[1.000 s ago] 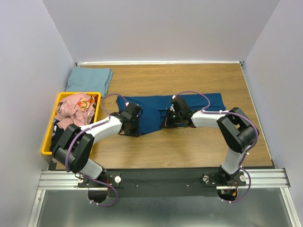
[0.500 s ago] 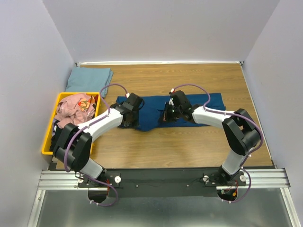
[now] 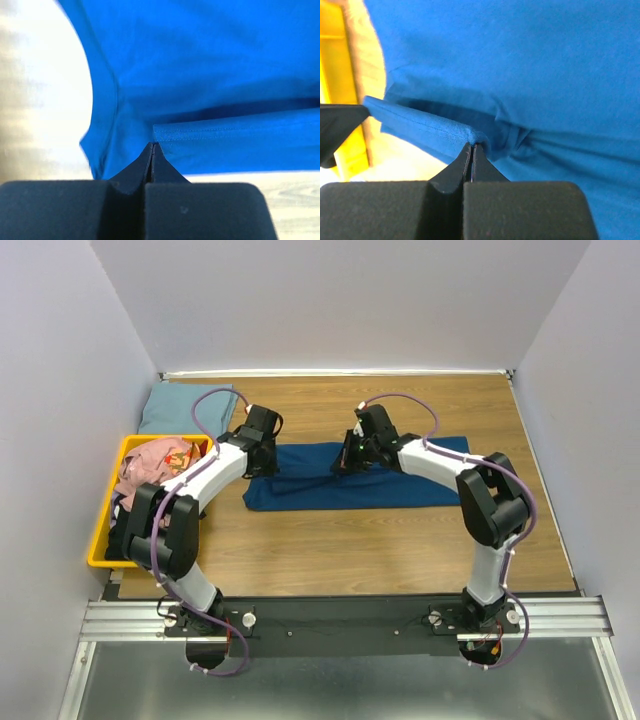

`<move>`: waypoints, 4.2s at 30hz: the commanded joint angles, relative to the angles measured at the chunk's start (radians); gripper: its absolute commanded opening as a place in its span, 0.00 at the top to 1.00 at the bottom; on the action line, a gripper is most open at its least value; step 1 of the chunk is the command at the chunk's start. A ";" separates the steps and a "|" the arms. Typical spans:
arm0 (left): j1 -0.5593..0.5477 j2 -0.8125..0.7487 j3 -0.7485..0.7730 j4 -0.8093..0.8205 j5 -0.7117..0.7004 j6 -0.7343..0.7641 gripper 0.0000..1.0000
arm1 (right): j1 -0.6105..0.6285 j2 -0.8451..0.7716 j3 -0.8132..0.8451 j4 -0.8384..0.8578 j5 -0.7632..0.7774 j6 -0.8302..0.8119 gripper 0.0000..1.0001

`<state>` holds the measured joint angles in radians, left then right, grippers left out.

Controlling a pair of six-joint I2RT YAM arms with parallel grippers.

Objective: Fold and stack the t-shirts
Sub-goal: Fold the tshirt

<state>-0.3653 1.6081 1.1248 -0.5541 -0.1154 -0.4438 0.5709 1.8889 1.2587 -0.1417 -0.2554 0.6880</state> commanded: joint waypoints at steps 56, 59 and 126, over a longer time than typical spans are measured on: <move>0.062 -0.783 -0.485 0.514 -0.274 0.097 0.11 | 0.072 0.268 0.278 -0.078 -0.171 -0.185 0.69; 0.062 -0.777 -0.487 0.514 -0.273 0.097 0.11 | 0.072 0.282 0.285 -0.078 -0.154 -0.186 0.69; 0.098 -0.155 -0.407 0.391 0.275 -0.073 0.16 | -0.109 -0.014 -0.076 -0.078 -0.122 -0.648 0.64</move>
<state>-0.2787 1.4540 0.6937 -0.1265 0.1749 -0.5415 0.4477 1.8328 1.1370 -0.1310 -0.4618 0.1684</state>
